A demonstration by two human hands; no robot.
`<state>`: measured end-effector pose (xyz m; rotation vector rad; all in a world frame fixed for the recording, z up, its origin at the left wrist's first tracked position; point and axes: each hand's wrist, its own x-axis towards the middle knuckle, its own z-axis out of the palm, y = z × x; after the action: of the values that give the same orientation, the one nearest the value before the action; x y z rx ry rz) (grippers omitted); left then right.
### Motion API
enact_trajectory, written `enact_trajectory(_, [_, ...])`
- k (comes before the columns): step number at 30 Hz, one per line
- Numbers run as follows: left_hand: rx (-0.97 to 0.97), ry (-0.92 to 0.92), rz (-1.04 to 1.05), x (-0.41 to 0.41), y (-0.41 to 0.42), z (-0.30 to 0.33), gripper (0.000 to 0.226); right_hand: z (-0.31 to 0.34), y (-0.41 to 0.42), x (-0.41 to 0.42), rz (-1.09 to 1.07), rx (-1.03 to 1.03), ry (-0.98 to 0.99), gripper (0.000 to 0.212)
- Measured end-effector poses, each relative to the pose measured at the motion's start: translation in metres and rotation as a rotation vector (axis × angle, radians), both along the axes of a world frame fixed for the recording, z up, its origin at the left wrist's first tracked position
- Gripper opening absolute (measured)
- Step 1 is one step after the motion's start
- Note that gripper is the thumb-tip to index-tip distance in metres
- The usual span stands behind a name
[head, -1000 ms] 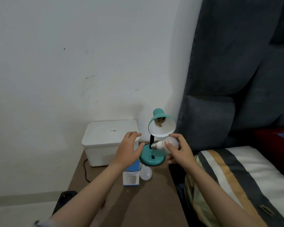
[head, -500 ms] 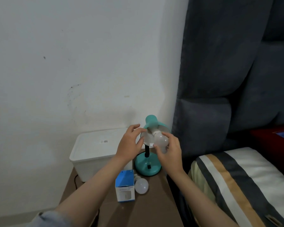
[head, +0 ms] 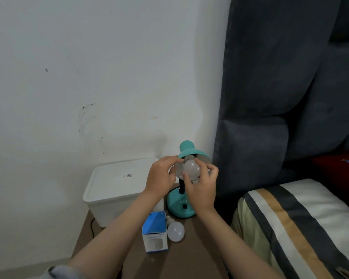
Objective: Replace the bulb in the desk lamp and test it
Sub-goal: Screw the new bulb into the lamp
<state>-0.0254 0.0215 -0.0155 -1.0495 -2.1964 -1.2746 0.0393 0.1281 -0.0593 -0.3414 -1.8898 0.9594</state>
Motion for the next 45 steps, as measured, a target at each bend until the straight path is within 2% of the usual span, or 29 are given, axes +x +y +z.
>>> enact_trajectory(13, [0.006,-0.085,-0.016,-0.005,-0.003,0.001,0.037,0.001,0.002,-0.004,-0.023,-0.056,-0.002,0.043])
enact_trajectory(20, [0.026,-0.094,-0.022,-0.002,-0.002,-0.002,0.037,0.005,0.002,-0.003,0.003,-0.320,0.039,0.048])
enact_trajectory(25, [0.038,-0.111,-0.022,-0.001,-0.003,-0.001,0.038,-0.006,0.004,-0.005,0.071,-0.300,-0.019,0.049])
enact_trajectory(30, [0.025,-0.093,-0.023,0.000,-0.003,-0.001,0.036,0.002,-0.001,-0.001,0.085,-0.392,0.022,0.045])
enact_trajectory(33, [0.022,-0.088,-0.025,0.001,-0.003,-0.002,0.033,0.007,-0.006,-0.003,0.022,-0.454,0.026,0.041])
enact_trajectory(36, [0.026,-0.088,-0.026,0.001,-0.004,-0.002,0.032,0.006,-0.008,-0.008,-0.014,-0.406,0.050,0.049])
enact_trajectory(40, [0.027,-0.092,-0.019,0.000,-0.004,-0.002,0.032,0.002,-0.010,-0.010,0.000,-0.237,0.127,0.046])
enact_trajectory(45, [0.023,-0.096,-0.016,0.000,-0.004,-0.002,0.032,-0.002,-0.008,-0.005,0.039,-0.291,0.099,0.046])
